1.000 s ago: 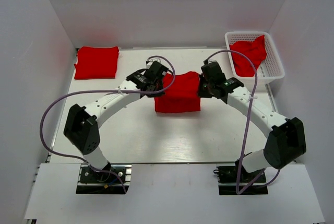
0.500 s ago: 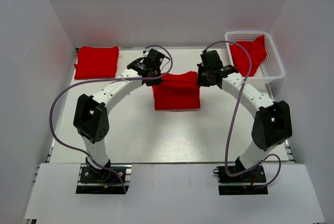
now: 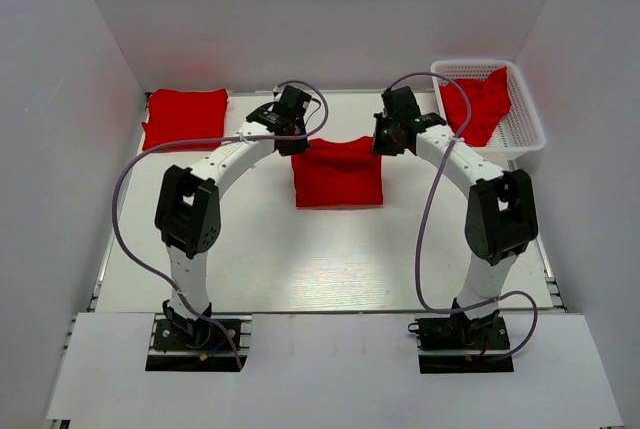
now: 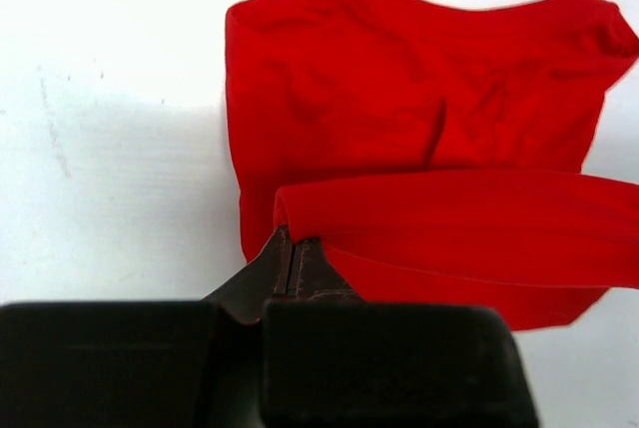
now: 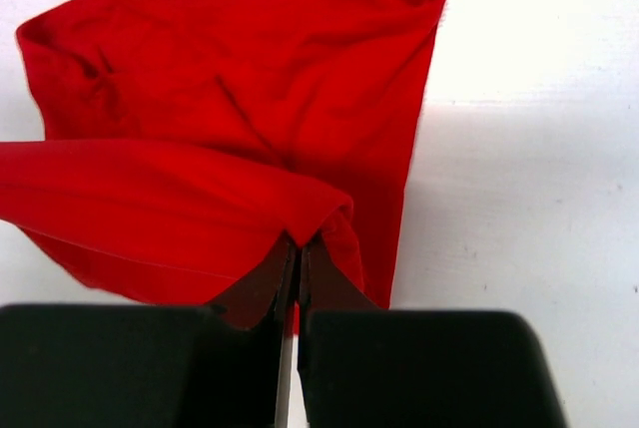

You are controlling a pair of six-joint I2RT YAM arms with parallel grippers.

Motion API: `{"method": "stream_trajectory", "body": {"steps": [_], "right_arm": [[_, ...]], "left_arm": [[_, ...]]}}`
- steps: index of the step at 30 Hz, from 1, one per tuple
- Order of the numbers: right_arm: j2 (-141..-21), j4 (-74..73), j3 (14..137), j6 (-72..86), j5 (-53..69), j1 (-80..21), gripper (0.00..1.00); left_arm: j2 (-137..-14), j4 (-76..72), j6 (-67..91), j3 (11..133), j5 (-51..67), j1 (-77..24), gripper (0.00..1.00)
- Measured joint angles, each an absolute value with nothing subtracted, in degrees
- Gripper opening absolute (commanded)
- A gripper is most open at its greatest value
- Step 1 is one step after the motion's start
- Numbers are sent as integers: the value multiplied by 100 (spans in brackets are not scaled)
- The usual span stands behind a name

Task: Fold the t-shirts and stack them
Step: Fold the long partially folded tshirt into a neat square, then put the neatly folded tshirt into the corner of the board with the left arm

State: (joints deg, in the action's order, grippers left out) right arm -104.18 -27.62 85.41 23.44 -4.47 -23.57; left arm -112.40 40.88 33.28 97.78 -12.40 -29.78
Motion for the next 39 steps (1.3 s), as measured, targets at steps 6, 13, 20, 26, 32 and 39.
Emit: {"method": "stream_trajectory", "body": {"steps": [6, 13, 20, 26, 32, 39], "right_arm": [[-10825, -2596, 8729, 2305, -423, -2268, 0], [-11362, -2434, 9061, 2204, -314, -2185, 0], [-11751, -2357, 9338, 2169, -134, -2110, 80], [-11786, -2296, 9751, 2043, -174, -2023, 90], [-11128, -2224, 9076, 1942, -283, -2014, 90], [-10440, -2158, 8158, 1817, -239, -2023, 90]], "left_arm": [[-11570, 3942, 3234, 9874, -1194, -2923, 0], [-11909, 3793, 3179, 10029, -1194, -2840, 0], [-12219, 3835, 3070, 10318, -1203, -2746, 100], [-12191, 3896, 3028, 10595, -1363, -2604, 100], [-11782, 3769, 2877, 9994, -1345, -2547, 100], [-11603, 3518, 2379, 9386, -893, -2576, 97]]}}
